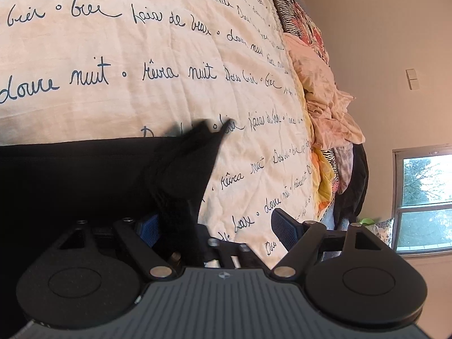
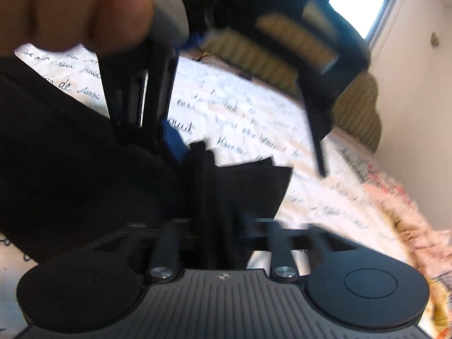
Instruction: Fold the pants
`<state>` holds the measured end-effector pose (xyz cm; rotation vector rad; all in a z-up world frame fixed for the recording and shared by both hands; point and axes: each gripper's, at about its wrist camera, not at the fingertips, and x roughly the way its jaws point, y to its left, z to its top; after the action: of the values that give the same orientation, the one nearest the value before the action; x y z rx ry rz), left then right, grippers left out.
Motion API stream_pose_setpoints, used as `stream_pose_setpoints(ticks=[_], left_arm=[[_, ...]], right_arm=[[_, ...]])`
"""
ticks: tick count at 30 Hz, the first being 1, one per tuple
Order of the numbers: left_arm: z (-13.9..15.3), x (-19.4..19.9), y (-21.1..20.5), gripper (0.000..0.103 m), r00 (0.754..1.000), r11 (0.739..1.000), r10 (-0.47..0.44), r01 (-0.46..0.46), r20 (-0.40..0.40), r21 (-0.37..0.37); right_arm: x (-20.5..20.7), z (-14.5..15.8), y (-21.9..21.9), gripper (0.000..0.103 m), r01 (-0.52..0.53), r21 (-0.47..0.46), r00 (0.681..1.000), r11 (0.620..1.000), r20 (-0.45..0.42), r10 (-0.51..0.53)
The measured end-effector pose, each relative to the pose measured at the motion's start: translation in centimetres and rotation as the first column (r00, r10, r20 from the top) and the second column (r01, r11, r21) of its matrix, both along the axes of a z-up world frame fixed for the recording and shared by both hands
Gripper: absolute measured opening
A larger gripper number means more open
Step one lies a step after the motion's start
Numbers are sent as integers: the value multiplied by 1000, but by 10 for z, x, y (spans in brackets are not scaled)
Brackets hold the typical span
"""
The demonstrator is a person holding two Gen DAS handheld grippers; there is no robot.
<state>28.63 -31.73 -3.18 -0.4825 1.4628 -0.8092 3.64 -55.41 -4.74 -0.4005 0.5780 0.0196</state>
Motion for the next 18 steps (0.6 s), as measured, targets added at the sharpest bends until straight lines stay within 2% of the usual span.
stream_pose_setpoints(ticks=[2,9,14,16,17,18], left_arm=[[-1,1,2,81,1000,1000,-3,3,3,1],[-18,12,10,81,998,999,43,-42,-44,24],[-16,13,2,78,998,997,55,-55,-15,55],[-15,15,5,68,997,995,80,-80,0,68],[-14,16,6,56,997,994,78,-79,10,75],[-12,15,6,31,998,995,60,-62,27,77]], right_arm=[[-2,-1,-3,4,-10,19,1000,1000,5,10],[-24,15,-9,4,-19,53,991,998,136,12],[-42,27,-5,4,-54,41,979,998,199,45],[-49,29,-4,4,-65,32,976,997,211,57],[-52,31,-4,4,-70,33,974,997,218,62],[-54,30,-3,4,-77,27,973,997,219,69]])
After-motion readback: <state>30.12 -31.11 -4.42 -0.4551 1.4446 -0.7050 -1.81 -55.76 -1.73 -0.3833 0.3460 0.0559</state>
